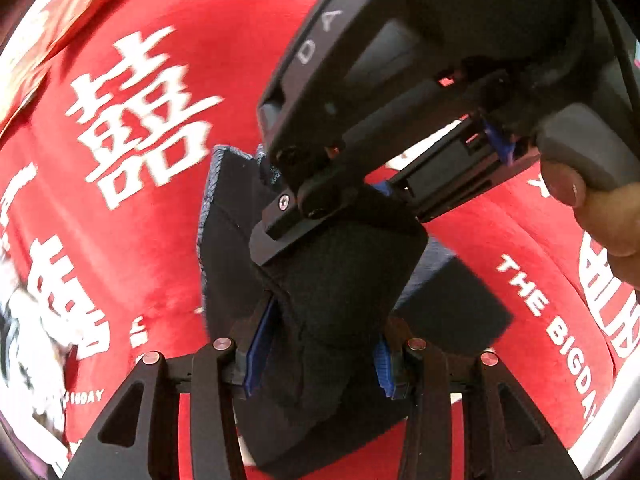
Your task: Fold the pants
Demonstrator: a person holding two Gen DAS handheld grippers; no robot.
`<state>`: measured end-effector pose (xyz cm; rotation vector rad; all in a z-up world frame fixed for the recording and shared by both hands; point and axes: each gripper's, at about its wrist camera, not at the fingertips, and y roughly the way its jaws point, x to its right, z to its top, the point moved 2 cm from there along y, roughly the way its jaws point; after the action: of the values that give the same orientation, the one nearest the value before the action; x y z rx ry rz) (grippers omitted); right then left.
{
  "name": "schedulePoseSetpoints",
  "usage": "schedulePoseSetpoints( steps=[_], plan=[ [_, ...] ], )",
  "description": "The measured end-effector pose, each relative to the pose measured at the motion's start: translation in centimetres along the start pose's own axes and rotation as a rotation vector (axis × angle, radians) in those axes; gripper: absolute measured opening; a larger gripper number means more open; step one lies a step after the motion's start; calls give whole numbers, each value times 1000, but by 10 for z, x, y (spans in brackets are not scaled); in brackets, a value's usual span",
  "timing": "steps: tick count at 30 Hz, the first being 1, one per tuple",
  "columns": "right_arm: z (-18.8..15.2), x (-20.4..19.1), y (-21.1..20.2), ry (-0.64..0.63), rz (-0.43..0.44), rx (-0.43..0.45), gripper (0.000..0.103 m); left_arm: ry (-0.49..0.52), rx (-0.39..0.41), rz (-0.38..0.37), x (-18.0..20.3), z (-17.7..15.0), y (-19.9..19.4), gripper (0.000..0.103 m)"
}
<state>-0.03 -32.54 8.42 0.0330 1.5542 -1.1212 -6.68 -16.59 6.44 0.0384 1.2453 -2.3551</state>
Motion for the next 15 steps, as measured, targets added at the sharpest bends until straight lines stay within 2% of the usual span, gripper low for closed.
schedulePoseSetpoints(
  steps=[4, 7, 11, 15],
  plan=[
    [-21, 61, -38, 65, -24, 29, 18, 56, -16, -54, 54, 6, 19, 44],
    [-37, 105, -51, 117, -39, 32, 18, 71, -68, -92, 85, 5, 41, 44],
    [-58, 164, -43, 208, -46, 25, 18, 86, -158, -93, 112, -7, 71, 44],
    [-68, 192, -30, 252, -42, 29, 19, 126, -181, -81, 124, -15, 81, 44]
  ],
)
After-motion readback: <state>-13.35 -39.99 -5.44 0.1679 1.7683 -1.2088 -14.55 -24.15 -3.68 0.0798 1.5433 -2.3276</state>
